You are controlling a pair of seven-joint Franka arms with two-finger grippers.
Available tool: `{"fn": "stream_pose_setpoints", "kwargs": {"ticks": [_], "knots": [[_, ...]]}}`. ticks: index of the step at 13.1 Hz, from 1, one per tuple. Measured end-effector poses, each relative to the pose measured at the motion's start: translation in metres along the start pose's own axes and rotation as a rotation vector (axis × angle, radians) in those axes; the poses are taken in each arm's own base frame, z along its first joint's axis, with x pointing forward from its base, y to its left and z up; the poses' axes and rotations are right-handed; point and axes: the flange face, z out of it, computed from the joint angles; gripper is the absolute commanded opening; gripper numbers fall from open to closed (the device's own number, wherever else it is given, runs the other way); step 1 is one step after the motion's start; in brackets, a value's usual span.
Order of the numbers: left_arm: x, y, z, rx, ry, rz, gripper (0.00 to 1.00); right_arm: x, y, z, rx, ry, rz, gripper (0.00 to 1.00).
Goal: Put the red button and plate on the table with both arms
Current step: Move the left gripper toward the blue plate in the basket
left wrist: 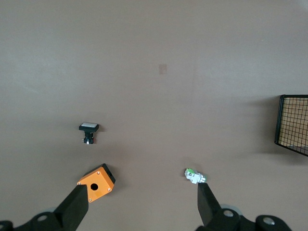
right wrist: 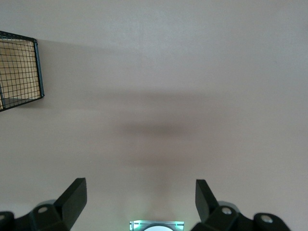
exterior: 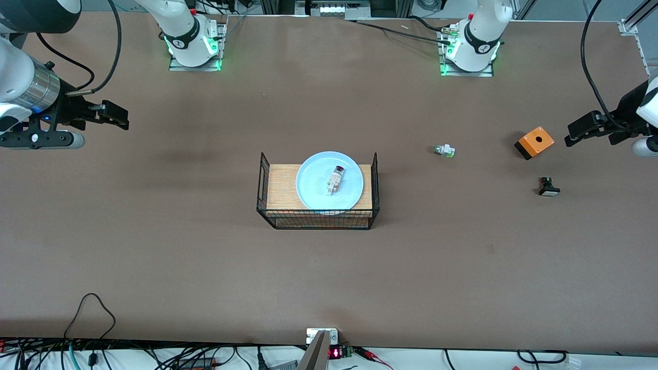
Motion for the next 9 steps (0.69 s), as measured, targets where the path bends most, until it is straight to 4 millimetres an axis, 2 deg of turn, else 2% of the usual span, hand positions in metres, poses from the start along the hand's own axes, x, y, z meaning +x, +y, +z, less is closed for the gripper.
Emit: {"fn": "stream_pose_setpoints", "kwargs": {"ticks": [6,8,9], "knots": [[0.0,0.001,0.001,0.0,-0.002,0.002,1.0,-0.001,-0.009,-0.002,-0.002,0.005,-0.016,1.0],[0.0,0.014,0.008,0.001,-0.029,0.025,1.0,-0.001,-0.009,-0.003,-0.002,0.006,-0.016,1.0],[-0.001,0.031,0.016,0.003,-0.063,0.055,1.0,-0.001,-0.009,-0.003,-0.002,0.006,-0.017,1.0]]}}
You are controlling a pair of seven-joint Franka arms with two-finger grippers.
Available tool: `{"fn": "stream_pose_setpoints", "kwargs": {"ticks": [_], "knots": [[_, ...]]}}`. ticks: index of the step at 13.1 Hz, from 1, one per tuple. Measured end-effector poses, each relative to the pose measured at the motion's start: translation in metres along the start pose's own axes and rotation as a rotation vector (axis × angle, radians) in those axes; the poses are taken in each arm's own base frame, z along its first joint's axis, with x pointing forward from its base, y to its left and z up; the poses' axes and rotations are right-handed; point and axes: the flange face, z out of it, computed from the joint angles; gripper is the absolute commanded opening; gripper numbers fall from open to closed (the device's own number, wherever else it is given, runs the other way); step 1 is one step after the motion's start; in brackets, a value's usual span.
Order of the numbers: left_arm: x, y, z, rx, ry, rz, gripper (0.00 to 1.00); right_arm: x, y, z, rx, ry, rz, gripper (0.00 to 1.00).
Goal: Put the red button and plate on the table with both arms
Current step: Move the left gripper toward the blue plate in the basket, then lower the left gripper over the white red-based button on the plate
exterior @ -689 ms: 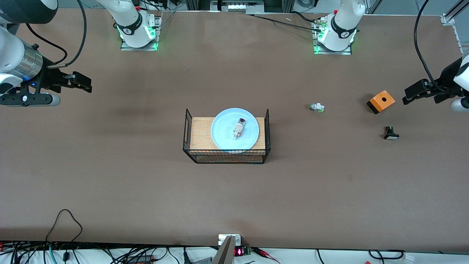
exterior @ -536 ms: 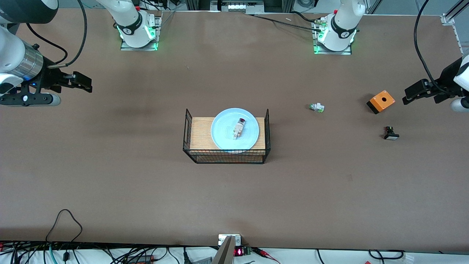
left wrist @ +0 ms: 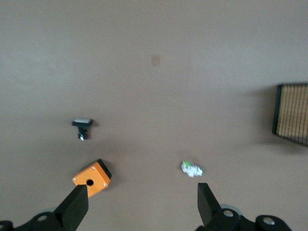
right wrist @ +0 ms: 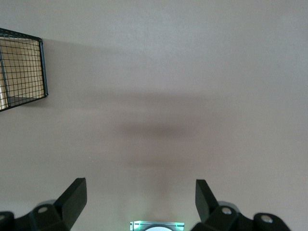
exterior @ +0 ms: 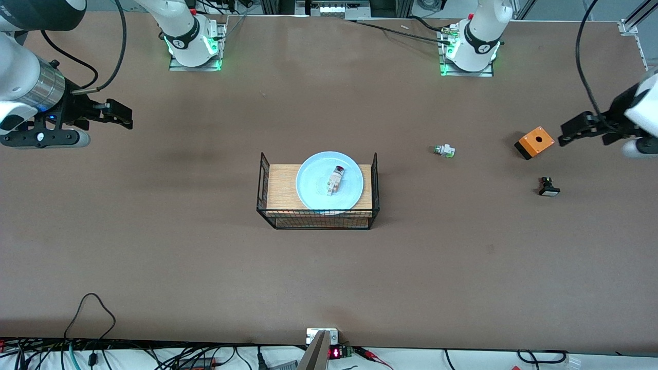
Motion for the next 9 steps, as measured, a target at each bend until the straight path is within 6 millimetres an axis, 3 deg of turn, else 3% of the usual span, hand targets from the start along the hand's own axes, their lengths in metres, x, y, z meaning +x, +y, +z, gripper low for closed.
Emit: {"fn": "stream_pose_setpoints", "kwargs": {"ticks": [4,9], "knots": [[-0.003,0.098,0.026,0.003,-0.058,0.174,1.0,0.0,0.0,0.0,0.0,0.001,-0.001,1.0],[-0.013,0.197,0.009,-0.049,0.075,0.27,1.0,0.004,-0.001,0.004,0.0,-0.006,-0.001,1.0]]}}
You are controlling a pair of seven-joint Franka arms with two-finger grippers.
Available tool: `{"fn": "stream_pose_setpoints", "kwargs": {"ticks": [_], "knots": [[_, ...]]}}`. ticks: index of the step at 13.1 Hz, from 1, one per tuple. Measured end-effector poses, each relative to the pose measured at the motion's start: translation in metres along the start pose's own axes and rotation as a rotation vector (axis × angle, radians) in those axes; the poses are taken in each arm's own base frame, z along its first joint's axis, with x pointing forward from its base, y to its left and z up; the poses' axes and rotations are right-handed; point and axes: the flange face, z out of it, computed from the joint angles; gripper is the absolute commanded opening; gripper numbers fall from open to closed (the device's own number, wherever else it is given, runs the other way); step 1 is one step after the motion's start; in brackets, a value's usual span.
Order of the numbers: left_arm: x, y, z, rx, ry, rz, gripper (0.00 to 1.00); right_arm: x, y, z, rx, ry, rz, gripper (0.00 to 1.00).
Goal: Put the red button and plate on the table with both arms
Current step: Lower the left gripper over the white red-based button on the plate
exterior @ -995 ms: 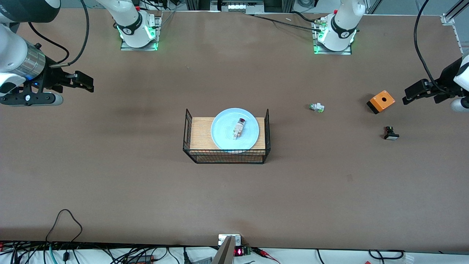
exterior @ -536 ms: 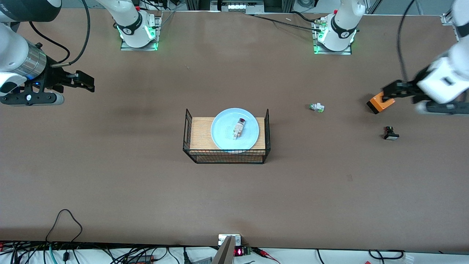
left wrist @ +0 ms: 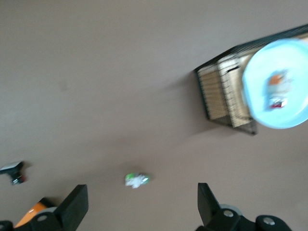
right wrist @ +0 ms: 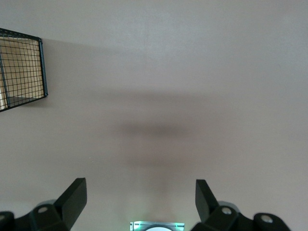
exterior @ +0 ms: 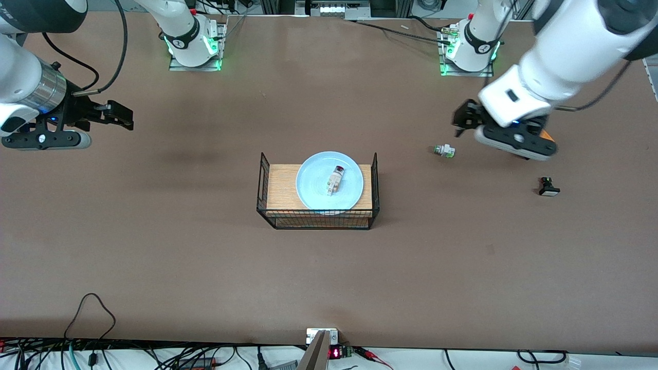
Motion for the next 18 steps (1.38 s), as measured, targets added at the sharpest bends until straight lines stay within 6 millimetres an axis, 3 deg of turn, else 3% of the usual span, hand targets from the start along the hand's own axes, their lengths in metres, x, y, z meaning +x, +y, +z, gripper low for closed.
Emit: {"fn": "stream_pose_setpoints", "kwargs": {"ticks": [2,5,8,10,11,13,15,18], "knots": [[0.013,0.022,0.014,-0.022,-0.006,0.015,1.0,0.006,0.0,0.004,0.0,-0.007,0.0,1.0],[0.029,0.066,0.07,-0.046,-0.093,0.016,1.0,0.014,-0.001,0.01,0.0,-0.015,-0.001,1.0],[0.018,0.149,0.12,-0.012,-0.164,-0.047,1.0,0.018,-0.004,0.012,0.008,-0.018,-0.005,1.0],[0.008,0.196,0.138,0.022,-0.156,-0.1,1.0,0.02,-0.01,0.011,0.049,-0.01,-0.009,1.0],[0.01,0.21,0.142,0.022,-0.147,-0.127,1.0,0.023,-0.014,0.009,0.067,0.016,-0.012,1.0],[0.027,0.217,0.146,-0.002,-0.131,-0.171,1.0,0.033,-0.026,0.014,0.08,0.046,-0.028,1.0],[0.052,0.211,0.155,-0.034,-0.111,-0.198,1.0,0.041,-0.045,0.027,0.077,0.037,-0.052,1.0],[0.076,0.209,0.185,-0.08,-0.078,-0.218,1.0,0.044,-0.056,0.028,0.076,0.043,-0.07,1.0]]}}
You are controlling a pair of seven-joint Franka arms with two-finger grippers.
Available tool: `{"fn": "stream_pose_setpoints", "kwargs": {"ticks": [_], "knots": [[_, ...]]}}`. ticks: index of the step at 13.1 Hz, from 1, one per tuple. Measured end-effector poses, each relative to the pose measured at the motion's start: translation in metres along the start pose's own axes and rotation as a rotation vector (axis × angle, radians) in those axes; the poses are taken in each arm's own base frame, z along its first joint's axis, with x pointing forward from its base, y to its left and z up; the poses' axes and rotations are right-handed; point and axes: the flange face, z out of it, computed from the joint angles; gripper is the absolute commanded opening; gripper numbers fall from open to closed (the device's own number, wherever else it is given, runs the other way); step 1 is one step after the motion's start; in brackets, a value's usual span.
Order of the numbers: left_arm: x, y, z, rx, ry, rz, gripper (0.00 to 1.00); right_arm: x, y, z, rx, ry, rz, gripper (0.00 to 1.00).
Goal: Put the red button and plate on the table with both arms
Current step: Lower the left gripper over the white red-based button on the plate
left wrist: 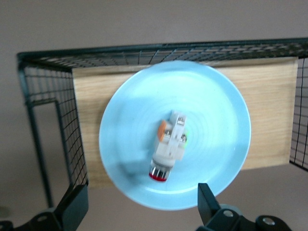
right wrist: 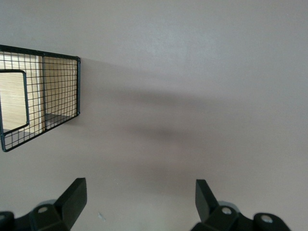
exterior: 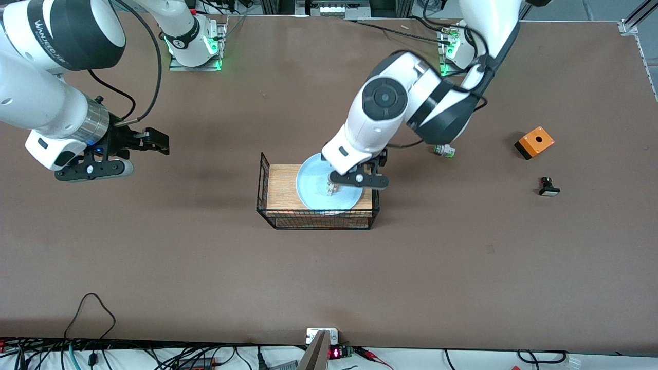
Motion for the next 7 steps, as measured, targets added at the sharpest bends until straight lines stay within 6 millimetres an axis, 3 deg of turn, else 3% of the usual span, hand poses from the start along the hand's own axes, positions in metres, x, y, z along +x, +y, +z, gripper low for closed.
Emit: {"fn": "stream_pose_setpoints", "kwargs": {"ticks": [4,7], "knots": [[0.01,0.0,0.023,-0.01,0.006,0.073,1.0,-0.001,-0.019,-0.006,-0.001,0.015,-0.028,1.0],[0.009,0.003,0.026,0.005,0.019,0.19,1.0,-0.001,-0.034,-0.005,0.003,0.024,-0.049,1.0]]}}
